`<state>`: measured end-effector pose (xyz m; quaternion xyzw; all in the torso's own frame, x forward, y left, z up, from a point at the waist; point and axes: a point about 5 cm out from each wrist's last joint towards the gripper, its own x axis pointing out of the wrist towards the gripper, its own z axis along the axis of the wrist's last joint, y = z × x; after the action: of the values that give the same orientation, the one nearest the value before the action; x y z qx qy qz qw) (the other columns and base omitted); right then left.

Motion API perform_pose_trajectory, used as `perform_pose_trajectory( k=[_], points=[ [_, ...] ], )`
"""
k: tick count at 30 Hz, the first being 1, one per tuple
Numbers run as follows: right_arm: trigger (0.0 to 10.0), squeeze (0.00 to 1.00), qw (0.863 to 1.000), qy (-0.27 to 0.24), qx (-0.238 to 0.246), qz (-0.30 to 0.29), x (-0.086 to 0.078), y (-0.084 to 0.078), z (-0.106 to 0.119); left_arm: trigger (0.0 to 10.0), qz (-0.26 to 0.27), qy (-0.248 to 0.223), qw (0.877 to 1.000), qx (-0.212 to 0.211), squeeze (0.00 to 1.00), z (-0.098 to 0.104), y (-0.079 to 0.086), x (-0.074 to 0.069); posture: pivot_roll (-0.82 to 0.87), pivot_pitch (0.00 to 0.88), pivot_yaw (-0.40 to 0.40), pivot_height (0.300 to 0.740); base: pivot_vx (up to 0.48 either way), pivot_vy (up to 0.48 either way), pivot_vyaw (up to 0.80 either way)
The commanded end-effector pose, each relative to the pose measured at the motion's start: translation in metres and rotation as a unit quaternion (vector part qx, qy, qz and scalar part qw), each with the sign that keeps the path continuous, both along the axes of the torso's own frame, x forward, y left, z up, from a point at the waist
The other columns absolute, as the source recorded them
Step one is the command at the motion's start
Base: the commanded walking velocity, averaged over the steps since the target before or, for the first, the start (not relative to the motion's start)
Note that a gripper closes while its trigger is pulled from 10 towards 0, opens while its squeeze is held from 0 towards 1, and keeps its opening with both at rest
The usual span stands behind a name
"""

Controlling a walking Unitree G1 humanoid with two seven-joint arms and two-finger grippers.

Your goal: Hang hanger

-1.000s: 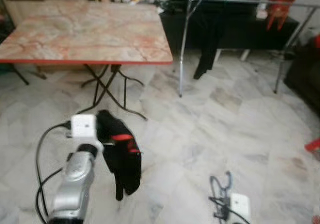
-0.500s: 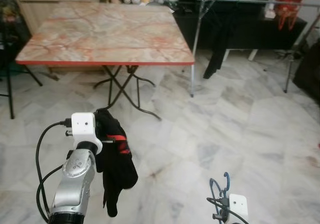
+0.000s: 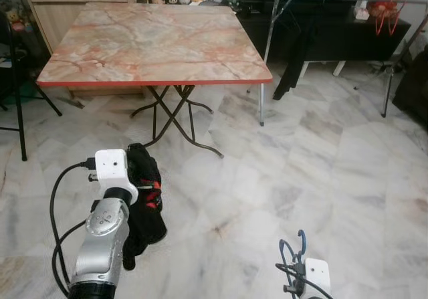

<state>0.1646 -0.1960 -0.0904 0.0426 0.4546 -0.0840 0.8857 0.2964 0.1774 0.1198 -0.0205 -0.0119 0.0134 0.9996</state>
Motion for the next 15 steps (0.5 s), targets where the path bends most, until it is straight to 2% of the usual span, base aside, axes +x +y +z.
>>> perform_pose_trajectory(
  k=[1,10,15],
  points=[
    [10.0,0.00,1.000,-0.006,-0.003,-0.006,0.0004,-0.0040,0.0011,10.0,-0.008,-0.026,1.000,-0.005,0.00,0.0117,-0.0050,0.0023,0.02,0.000,-0.063,0.740,0.000,0.000,0.00],
    [10.0,0.00,1.000,-0.003,0.000,-0.009,-0.0012,-0.0038,0.0003,10.0,-0.014,-0.048,0.999,-0.006,0.00,0.0170,-0.0050,-0.0006,0.00,0.000,-0.052,0.740,0.000,0.000,0.00],
    [10.0,0.00,1.000,0.000,-0.001,-0.013,-0.0015,-0.0035,-0.0001,10.0,-0.019,-0.050,0.999,-0.005,0.00,0.0179,-0.0060,0.0007,0.00,0.000,-0.046,0.740,0.298,0.000,0.00]
  ],
)
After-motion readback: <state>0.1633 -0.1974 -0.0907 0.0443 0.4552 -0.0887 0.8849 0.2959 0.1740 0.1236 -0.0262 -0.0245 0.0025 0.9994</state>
